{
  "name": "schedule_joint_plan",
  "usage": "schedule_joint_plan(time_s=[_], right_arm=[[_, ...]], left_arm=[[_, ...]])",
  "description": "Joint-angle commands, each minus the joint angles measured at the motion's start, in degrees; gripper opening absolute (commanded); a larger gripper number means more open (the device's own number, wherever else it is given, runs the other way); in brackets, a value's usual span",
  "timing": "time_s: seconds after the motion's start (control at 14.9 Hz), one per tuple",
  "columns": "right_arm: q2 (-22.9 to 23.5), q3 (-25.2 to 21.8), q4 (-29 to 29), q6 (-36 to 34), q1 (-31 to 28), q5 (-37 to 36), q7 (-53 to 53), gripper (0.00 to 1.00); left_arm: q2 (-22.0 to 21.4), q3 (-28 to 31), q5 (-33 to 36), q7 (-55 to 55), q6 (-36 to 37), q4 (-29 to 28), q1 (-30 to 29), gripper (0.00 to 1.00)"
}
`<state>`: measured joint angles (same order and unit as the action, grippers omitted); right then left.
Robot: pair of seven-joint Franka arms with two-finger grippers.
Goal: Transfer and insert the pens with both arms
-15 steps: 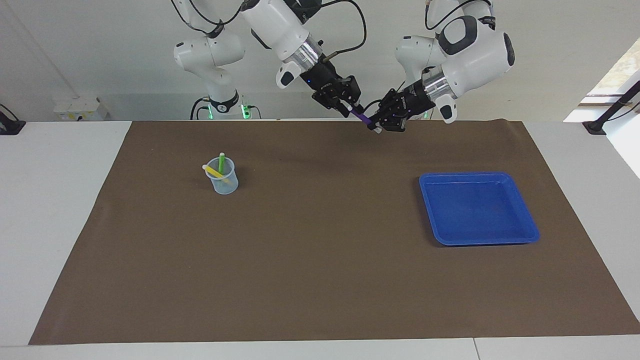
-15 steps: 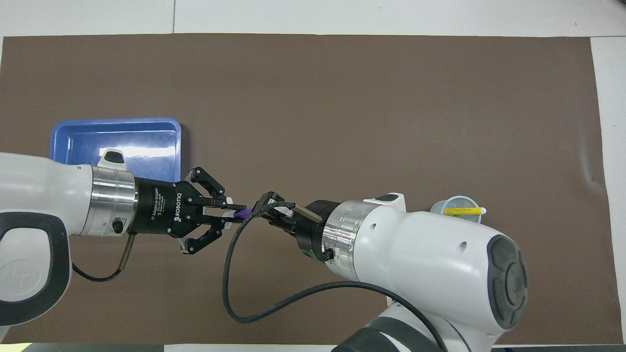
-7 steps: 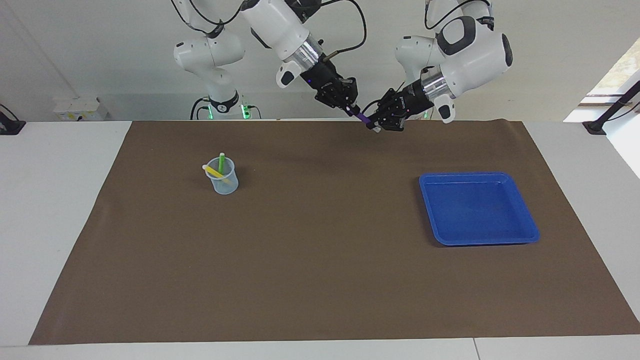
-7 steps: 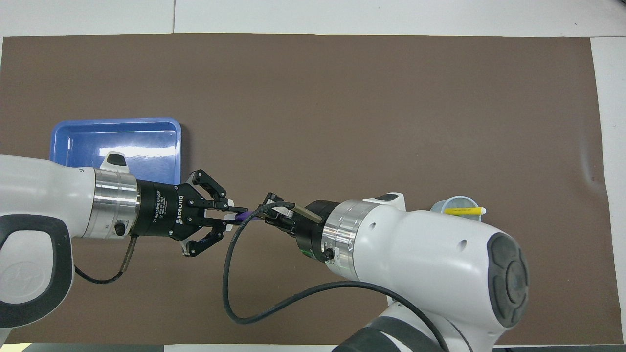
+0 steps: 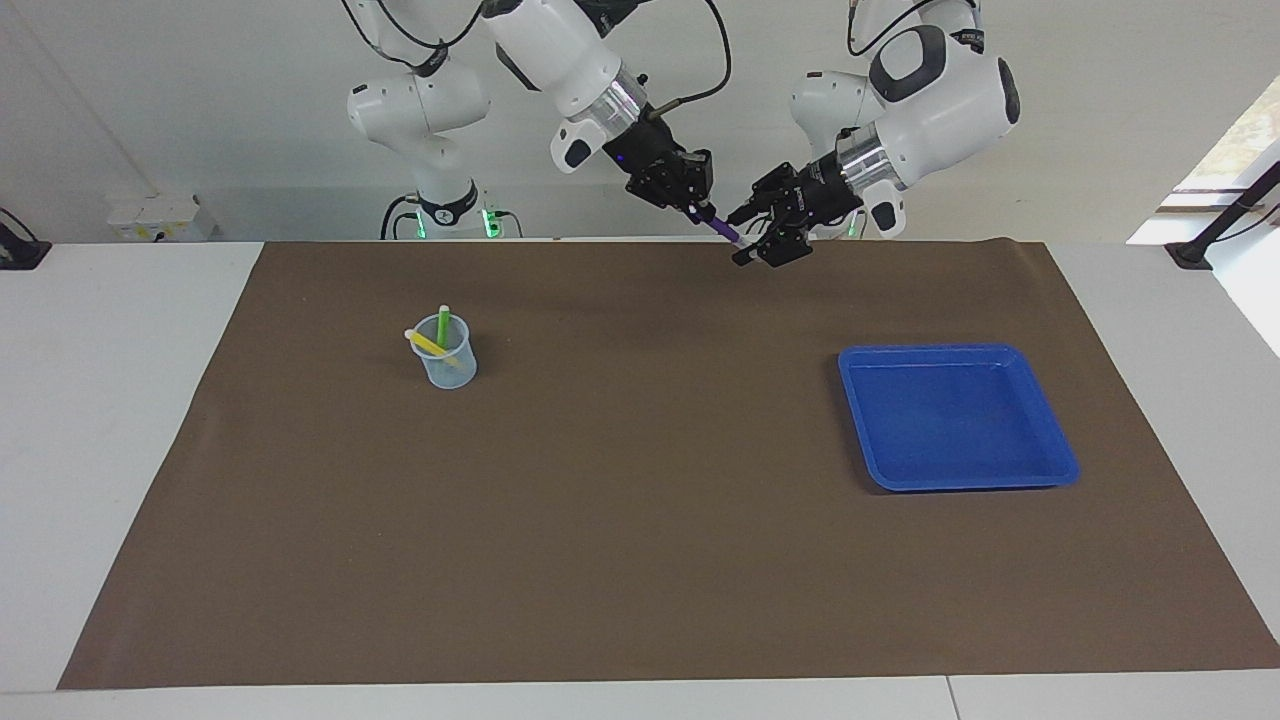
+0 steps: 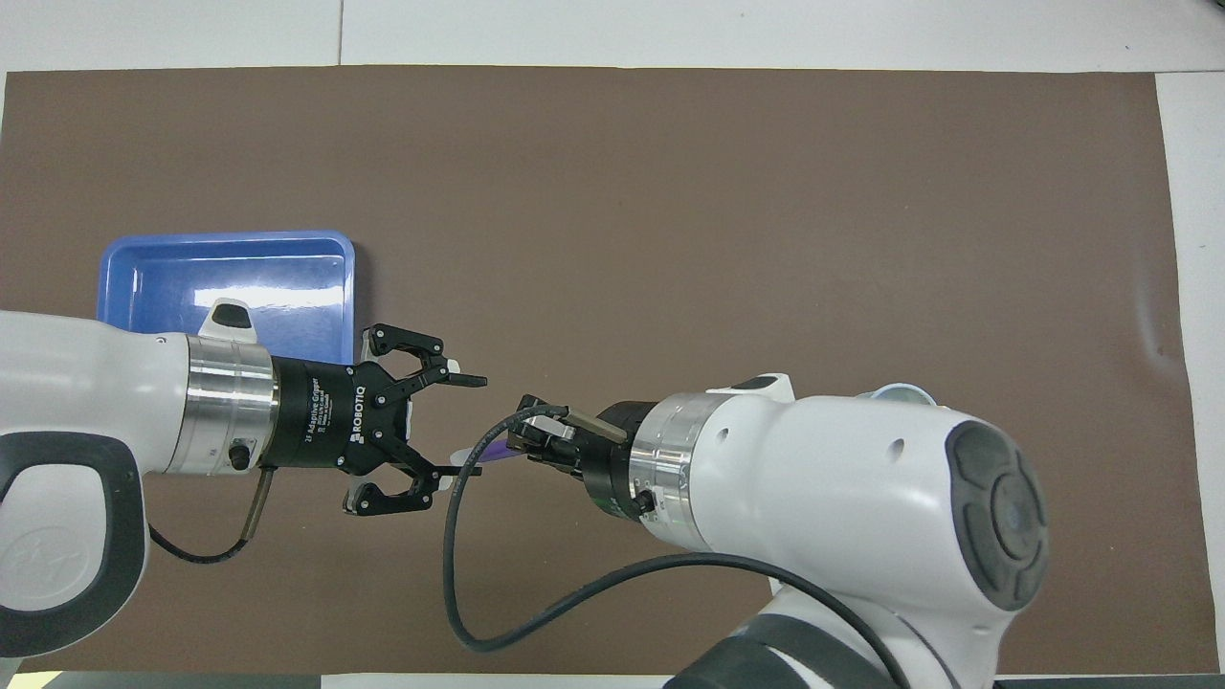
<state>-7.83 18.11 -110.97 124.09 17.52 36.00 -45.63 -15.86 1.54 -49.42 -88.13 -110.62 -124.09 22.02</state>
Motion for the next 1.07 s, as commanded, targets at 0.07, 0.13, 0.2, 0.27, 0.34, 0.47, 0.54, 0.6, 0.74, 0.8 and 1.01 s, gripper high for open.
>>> schedule_joint_plan(time_s=[0.07,0.13,0.2,0.27,0.34,0.47,0.54,0.6,0.74,0.8,1.01], right_arm=[[1.5,0.1,5.6,-15.0,-8.4,-3.2,15.2,0.04],[1.5,0.0,6.8,-18.7,-10.6,-4.8,20.4,0.04],[1.8,0.1,8.2,-22.0,-12.4,-7.9,24.8,0.04],[1.8,0.1,9.4,-24.4,-13.9,-11.7,29.4,0.04],[1.9,0.2,10.2,-26.6,-15.0,-15.3,34.5,0.04],[1.9,0.1,10.3,-28.0,-16.3,-22.0,43.2,0.04],[1.9,0.1,10.5,-29.6,-16.8,-25.9,46.7,0.04],[1.8,0.0,10.3,-30.3,-17.2,-29.5,50.7,0.04],[0.5,0.0,6.0,-28.9,-17.7,-35.4,55.6,0.04],[-1.2,0.0,1.2,-24.7,-17.9,-36.7,56.5,0.04],[-1.7,-0.1,-4.2,-22.1,-19.7,-40.2,63.5,0.04]], left_arm=[[-0.5,0.0,3.6,2.4,-1.3,0.2,-0.4,1.00],[-0.1,0.0,4.8,2.4,-1.5,0.7,-0.4,1.00],[0.3,0.0,5.3,2.4,-1.5,1.1,-0.3,1.00],[0.6,0.0,5.3,2.2,-1.5,1.8,-0.4,1.00],[1.2,0.1,5.3,2.1,-1.5,2.5,-0.4,1.00],[1.9,0.1,5.5,2.1,-1.5,3.8,-0.4,1.00],[2.1,0.1,6.3,2.1,-1.6,4.2,-0.4,1.00],[2.3,0.1,7.4,2.2,-1.9,4.4,-0.3,1.00],[2.7,0.1,9.8,2.5,-2.0,4.6,-0.6,1.00],[3.1,0.1,11.5,2.6,-2.4,5.2,-0.7,1.00],[5.6,-0.1,19.4,7.3,-1.3,9.2,-2.4,1.00]])
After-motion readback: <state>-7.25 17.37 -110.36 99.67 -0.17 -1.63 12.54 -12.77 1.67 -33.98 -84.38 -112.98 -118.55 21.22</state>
